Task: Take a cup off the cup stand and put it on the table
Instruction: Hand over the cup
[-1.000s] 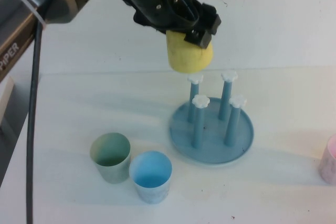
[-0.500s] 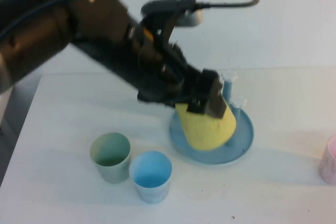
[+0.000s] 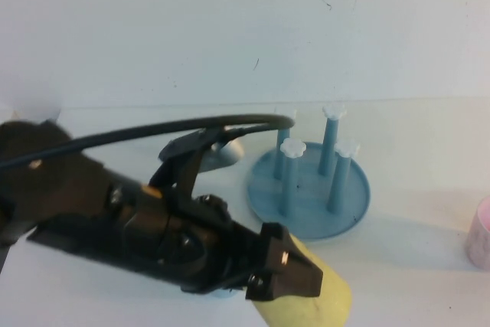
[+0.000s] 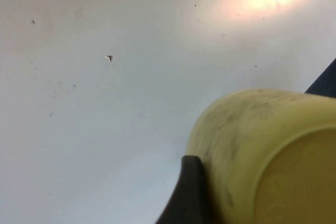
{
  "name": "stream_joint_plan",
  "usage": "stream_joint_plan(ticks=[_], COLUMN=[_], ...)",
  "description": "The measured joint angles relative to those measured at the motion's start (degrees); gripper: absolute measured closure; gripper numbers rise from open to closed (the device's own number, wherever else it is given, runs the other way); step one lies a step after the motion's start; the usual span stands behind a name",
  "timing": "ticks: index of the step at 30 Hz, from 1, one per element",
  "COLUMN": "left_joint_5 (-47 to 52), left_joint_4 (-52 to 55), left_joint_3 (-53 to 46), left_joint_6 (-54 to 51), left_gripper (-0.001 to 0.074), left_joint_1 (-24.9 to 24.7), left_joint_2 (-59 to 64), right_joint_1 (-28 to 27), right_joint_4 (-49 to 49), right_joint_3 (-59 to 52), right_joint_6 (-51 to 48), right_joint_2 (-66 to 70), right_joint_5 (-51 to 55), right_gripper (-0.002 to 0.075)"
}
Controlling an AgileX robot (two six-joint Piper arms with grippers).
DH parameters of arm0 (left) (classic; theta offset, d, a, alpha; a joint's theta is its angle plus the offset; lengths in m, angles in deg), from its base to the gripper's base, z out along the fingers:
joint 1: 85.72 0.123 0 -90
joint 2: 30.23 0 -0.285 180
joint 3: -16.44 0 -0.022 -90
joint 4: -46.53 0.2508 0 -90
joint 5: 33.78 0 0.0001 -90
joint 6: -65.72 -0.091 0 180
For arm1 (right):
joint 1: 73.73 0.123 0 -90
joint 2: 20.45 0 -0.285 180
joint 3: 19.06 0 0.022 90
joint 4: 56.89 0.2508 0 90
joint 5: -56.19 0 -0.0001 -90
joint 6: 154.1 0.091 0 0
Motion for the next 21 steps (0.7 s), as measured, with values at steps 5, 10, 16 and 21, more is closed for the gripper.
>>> stream_joint_plan(ticks=[5,10,16,21], left_joint_5=[-3.04,-5.68,-6.82,-6.46], left_joint_4=[-5.91,-19.65,-41.37,-46.59], left_joint_3=[-6.3,-11.95,-13.23,-13.23], left_joint_6=[-1.02,-5.92,-19.86,-24.84], left_gripper=[0.016,0.016,0.016,0.016], left_joint_1=[0.0,0.0,0.0,0.0], left_joint_2=[-5.75,-9.33,-8.51,-5.05], right_joint_1=[0.0,0.0,0.0,0.0], right_joint_4=[0.77,2.4,4.95,16.43], right_joint_3=[0.0,0.0,2.49,6.27], right_joint_6=[-2.95,-9.19,-17.75,-34.11], right_joint_2=[0.0,0.0,0.0,3.99], right_joint_5=[3.11,3.0,5.72,9.59], right_gripper=[0.0727,0.0727,0.0727,0.0727])
